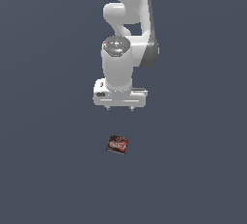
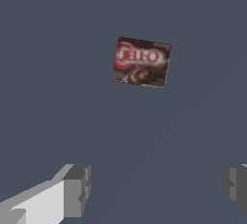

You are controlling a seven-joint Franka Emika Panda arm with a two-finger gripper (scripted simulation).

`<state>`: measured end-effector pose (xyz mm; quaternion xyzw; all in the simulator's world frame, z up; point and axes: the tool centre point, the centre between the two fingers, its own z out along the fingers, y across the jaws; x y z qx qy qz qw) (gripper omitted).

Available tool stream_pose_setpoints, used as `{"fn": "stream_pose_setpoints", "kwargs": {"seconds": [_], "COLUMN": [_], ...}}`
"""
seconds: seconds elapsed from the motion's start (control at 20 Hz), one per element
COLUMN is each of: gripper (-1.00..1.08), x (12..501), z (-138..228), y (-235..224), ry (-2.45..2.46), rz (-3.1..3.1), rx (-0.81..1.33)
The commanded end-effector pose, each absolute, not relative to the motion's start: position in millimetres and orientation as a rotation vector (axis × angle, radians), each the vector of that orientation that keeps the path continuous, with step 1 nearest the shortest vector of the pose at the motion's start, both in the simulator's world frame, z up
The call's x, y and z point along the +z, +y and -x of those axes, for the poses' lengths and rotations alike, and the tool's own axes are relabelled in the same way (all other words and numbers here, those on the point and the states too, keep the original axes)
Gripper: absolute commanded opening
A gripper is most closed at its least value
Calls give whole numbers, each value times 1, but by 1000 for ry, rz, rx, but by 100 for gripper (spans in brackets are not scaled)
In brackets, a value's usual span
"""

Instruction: Pick up the object and move it to a goal position.

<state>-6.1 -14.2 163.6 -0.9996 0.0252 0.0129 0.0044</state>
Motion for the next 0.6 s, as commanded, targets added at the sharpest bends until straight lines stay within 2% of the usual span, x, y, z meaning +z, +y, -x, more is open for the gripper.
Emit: {"fn": "stream_pose_setpoints", "kwargs": {"seconds": [0.0, 0.55], "gripper": [100, 100], "x": [164, 165], "z": [6, 9], "y": [-14, 9], "ry": [79, -55], "rz": [3132, 3148], "rx": [40, 45]}}
